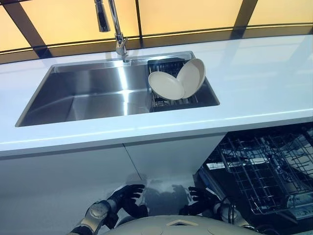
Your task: Pick up plates and place into dishwasher.
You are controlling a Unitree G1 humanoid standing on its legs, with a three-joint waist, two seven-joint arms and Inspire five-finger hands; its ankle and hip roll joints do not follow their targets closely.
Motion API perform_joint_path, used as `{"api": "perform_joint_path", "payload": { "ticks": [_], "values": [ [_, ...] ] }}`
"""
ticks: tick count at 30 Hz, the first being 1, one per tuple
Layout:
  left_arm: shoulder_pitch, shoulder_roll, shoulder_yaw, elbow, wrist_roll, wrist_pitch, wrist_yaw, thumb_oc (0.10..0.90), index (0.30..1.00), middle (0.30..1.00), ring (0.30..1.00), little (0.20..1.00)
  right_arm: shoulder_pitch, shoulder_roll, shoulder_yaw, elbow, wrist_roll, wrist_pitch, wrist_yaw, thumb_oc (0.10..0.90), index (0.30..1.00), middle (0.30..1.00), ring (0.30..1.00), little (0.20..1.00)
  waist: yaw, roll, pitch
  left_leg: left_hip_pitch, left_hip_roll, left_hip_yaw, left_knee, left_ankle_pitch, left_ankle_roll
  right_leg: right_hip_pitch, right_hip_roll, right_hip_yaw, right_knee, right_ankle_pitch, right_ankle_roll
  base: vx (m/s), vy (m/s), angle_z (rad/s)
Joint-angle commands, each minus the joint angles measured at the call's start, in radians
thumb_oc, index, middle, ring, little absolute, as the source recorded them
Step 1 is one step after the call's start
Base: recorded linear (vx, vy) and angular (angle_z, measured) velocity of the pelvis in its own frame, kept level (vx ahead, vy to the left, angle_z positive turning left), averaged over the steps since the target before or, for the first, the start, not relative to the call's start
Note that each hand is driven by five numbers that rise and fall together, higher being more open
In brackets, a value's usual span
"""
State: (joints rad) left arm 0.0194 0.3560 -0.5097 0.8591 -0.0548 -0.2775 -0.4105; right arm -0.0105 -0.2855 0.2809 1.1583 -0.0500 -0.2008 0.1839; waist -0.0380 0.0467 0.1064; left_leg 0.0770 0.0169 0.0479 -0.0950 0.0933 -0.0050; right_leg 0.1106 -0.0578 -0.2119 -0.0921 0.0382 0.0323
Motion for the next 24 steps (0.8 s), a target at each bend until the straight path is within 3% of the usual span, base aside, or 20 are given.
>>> {"api": "perform_joint_path", "payload": {
  "ticks": [1,6,7,10,13,18,24],
  "values": [
    [-0.115,0.046,-0.006,-0.117,-0.027,-0.091,-0.044,0.8,0.9,0.9,0.9,0.9,-0.047,-0.022,0.039,-0.011,-0.007,-0.014,0.028,0.8,0.9,0.9,0.9,0.9,-0.011,0.0,0.031,0.063,-0.063,0.044,0.009,-0.135,0.029,-0.017,0.039,0.009,0.084,-0.086,0.032,0.01,0.025,-0.07],
    [-0.171,0.191,-0.043,-0.472,-0.06,-0.012,-0.187,0.8,0.9,0.9,0.9,0.9,-0.037,-0.033,0.049,-0.027,-0.004,-0.004,0.022,0.8,0.9,0.9,0.9,0.9,-0.014,0.011,0.034,0.063,-0.064,0.036,0.008,-0.135,0.032,-0.015,0.038,0.013,0.081,-0.083,0.037,0.0,0.007,-0.02],
    [-0.187,0.227,-0.031,-0.584,-0.081,0.041,-0.23,0.8,0.9,0.9,0.9,0.9,-0.032,-0.033,0.049,-0.034,-0.002,0.0,0.019,0.8,0.9,0.9,0.9,0.9,-0.012,0.013,0.033,0.062,-0.065,0.034,0.008,-0.136,0.033,-0.014,0.038,0.013,0.079,-0.081,0.038,0.0,0.0,0.0],
    [-0.213,0.29,-0.001,-0.768,-0.132,0.115,-0.284,0.8,0.9,0.9,0.9,0.9,-0.023,-0.037,0.049,-0.038,0.004,0.001,0.014,0.8,0.9,0.9,0.9,0.9,-0.01,0.015,0.032,0.06,-0.066,0.028,0.008,-0.135,0.035,-0.013,0.037,0.012,0.078,-0.079,0.039,0.0,0.0,0.0],
    [-0.241,0.343,0.058,-0.95,-0.249,0.148,-0.308,0.8,0.9,0.9,0.9,0.9,-0.001,-0.032,0.044,-0.042,0.011,-0.004,0.0,0.8,0.9,0.9,0.9,0.9,-0.003,0.014,0.026,0.06,-0.068,0.019,0.008,-0.137,0.04,-0.008,0.035,0.01,0.07,-0.074,0.042,0.0,0.0,0.0],
    [-0.282,0.331,0.201,-1.163,-0.569,0.174,-0.382,0.8,0.9,0.9,0.9,0.9,0.029,-0.009,0.028,-0.02,0.026,-0.015,-0.027,0.8,0.9,0.9,0.9,0.9,0.019,0.008,0.011,0.06,-0.068,0.003,0.008,-0.141,0.04,0.009,0.033,0.003,0.049,-0.066,0.04,0.01,-0.03,0.05],
    [-0.303,0.245,0.232,-1.205,-0.816,0.283,-0.487,0.8,0.9,0.9,0.9,0.9,0.039,0.013,0.044,-0.026,0.04,0.001,-0.044,0.8,0.9,0.9,0.9,0.9,0.019,0.0,-0.002,0.063,-0.064,-0.007,0.008,-0.143,0.034,0.017,0.036,0.003,0.041,-0.064,0.034,0.0,-0.027,0.09]
  ]
}}
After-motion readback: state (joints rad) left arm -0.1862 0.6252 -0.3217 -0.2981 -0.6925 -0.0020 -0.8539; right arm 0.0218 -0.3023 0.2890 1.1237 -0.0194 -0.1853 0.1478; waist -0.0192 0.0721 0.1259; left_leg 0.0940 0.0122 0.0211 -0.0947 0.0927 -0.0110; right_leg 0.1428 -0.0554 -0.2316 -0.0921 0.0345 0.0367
